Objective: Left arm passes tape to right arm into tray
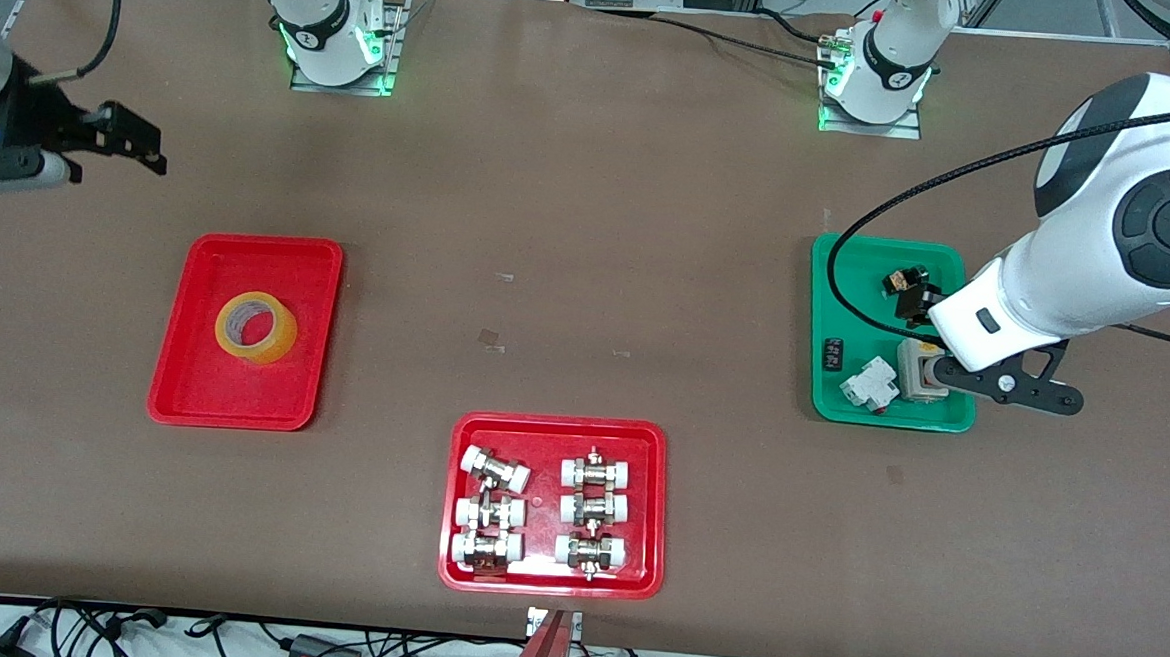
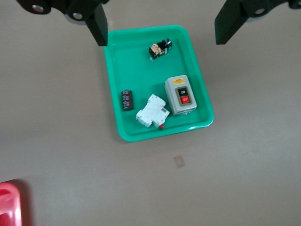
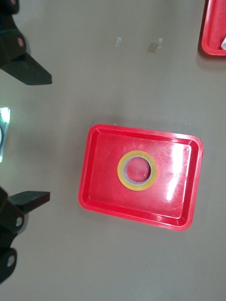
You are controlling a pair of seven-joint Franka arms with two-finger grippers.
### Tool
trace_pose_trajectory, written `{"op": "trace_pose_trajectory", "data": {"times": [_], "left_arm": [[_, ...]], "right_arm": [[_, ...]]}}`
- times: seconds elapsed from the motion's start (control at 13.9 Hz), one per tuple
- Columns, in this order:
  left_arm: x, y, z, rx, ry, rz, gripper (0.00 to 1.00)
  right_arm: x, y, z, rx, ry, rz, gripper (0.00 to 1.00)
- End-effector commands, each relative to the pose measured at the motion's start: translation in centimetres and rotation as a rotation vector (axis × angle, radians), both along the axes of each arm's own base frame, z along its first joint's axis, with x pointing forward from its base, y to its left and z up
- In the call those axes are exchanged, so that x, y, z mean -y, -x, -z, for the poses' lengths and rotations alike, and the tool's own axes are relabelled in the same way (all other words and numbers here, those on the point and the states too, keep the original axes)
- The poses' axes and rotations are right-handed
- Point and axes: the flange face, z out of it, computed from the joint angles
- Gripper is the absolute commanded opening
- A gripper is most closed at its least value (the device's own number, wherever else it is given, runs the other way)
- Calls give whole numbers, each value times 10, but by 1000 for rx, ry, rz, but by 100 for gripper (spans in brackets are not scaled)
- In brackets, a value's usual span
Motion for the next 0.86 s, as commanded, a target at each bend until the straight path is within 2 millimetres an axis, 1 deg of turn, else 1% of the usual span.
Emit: {"op": "trace_pose_trajectory", "data": {"times": [0.0, 0.07, 0.14, 0.22, 0.29, 0.36, 0.5, 0.57, 0.65, 0.72, 0.79], "left_arm": [[-34, 9, -6, 3, -12, -58, 100], [-45, 12, -7, 2, -12, -88, 100], [-49, 18, -4, 2, -16, -103, 100], [-53, 29, -2, 20, -18, -104, 100], [-61, 38, -2, 34, -12, -102, 100], [-78, 40, -1, 27, 4, -118, 100], [-123, 32, 0, 31, 61, -111, 100], [-138, 28, -8, 46, 91, -116, 100], [-144, 20, -10, 59, 96, -132, 100], [-139, 16, -23, 73, 96, -152, 100], [-131, 18, -32, 71, 74, -188, 100]], "right_arm": [[1, 12, -10, 12, 18, 78, 100], [1, 3, -8, 5, 24, 121, 100], [1, -1, -13, 17, 25, 147, 100], [0, -3, -23, 41, 23, 168, 100], [-1, -7, -23, 55, 24, 176, 100], [-1, -8, -24, 60, 30, 178, 100], [0, -9, -26, 67, 20, 183, 100], [0, -10, -29, 70, 19, 181, 100], [-1, -15, -23, 61, 22, 176, 100], [0, -18, -30, 76, 16, 175, 100], [1, -25, -27, 70, 15, 169, 100]]}}
